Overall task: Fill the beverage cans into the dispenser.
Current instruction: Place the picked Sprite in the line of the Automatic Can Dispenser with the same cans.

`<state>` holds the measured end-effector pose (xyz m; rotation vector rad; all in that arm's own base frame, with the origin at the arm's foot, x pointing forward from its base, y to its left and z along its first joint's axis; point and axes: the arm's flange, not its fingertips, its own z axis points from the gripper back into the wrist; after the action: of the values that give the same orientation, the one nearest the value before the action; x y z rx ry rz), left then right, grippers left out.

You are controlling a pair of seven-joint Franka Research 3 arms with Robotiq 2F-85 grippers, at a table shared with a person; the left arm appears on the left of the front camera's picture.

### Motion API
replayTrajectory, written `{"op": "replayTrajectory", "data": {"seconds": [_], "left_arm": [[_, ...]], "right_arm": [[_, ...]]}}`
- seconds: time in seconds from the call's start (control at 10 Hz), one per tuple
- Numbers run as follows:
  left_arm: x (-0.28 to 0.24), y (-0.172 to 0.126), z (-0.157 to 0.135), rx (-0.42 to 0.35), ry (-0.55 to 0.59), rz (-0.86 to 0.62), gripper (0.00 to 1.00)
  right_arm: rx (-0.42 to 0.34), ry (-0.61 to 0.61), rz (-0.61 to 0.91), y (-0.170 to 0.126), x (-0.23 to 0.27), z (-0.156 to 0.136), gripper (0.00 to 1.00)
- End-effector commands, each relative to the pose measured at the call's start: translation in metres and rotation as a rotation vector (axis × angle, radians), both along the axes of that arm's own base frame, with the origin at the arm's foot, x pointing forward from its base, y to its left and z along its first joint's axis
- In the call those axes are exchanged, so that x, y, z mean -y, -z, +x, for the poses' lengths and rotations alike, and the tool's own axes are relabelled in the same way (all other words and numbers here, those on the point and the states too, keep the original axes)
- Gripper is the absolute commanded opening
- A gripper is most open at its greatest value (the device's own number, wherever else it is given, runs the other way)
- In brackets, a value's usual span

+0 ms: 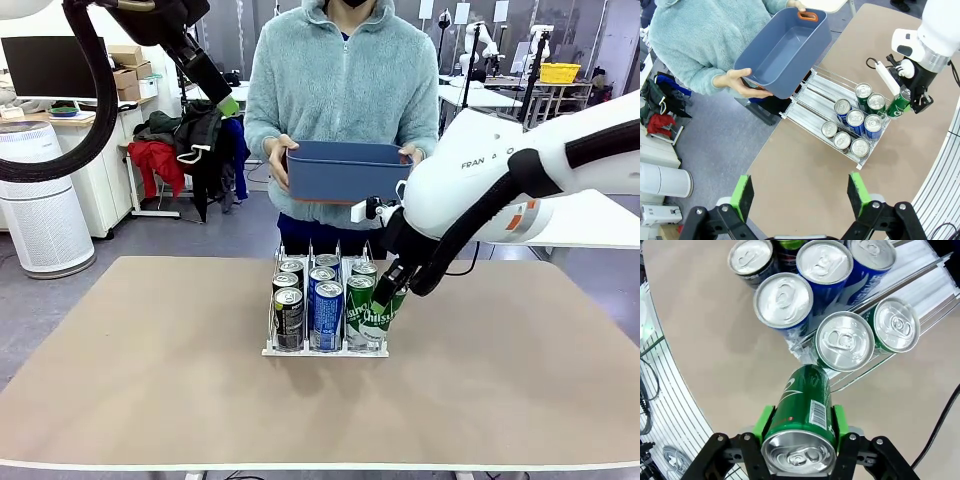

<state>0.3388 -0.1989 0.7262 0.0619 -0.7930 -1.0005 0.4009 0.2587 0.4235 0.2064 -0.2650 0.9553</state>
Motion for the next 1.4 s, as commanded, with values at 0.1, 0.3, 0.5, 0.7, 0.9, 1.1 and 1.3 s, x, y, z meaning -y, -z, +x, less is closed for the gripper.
{"op": "replayTrajectory", "data": {"seconds": [0.1,0.3,0.5,0.7,0.9,1.1,1.3], "left_arm": [[0.000,0.000,0.000,-0.010,-0.004,-0.002,1.00],[0.000,0.000,0.000,-0.010,-0.004,-0.002,1.00],[0.000,0.000,0.000,-0.010,-0.004,-0.002,1.00],[0.000,0.000,0.000,-0.010,-0.004,-0.002,1.00],[0.000,0.000,0.000,-0.010,-0.004,-0.002,1.00],[0.000,0.000,0.000,-0.010,-0.004,-0.002,1.00],[0.000,0.000,0.000,-0.010,-0.004,-0.002,1.00]], "right_arm": [[0.090,0.016,0.017,-0.006,-0.007,0.032,0.59],[0.103,0.018,0.031,-0.005,-0.007,0.042,0.59],[0.091,0.004,0.030,0.003,-0.012,0.051,0.59],[0.065,-0.019,0.022,0.012,-0.020,0.054,0.59],[0.032,-0.031,0.016,0.023,-0.024,0.057,0.59],[-0.005,-0.039,-0.007,0.032,-0.027,0.061,0.59],[-0.048,-0.016,-0.021,0.040,-0.030,0.065,0.59]]}}
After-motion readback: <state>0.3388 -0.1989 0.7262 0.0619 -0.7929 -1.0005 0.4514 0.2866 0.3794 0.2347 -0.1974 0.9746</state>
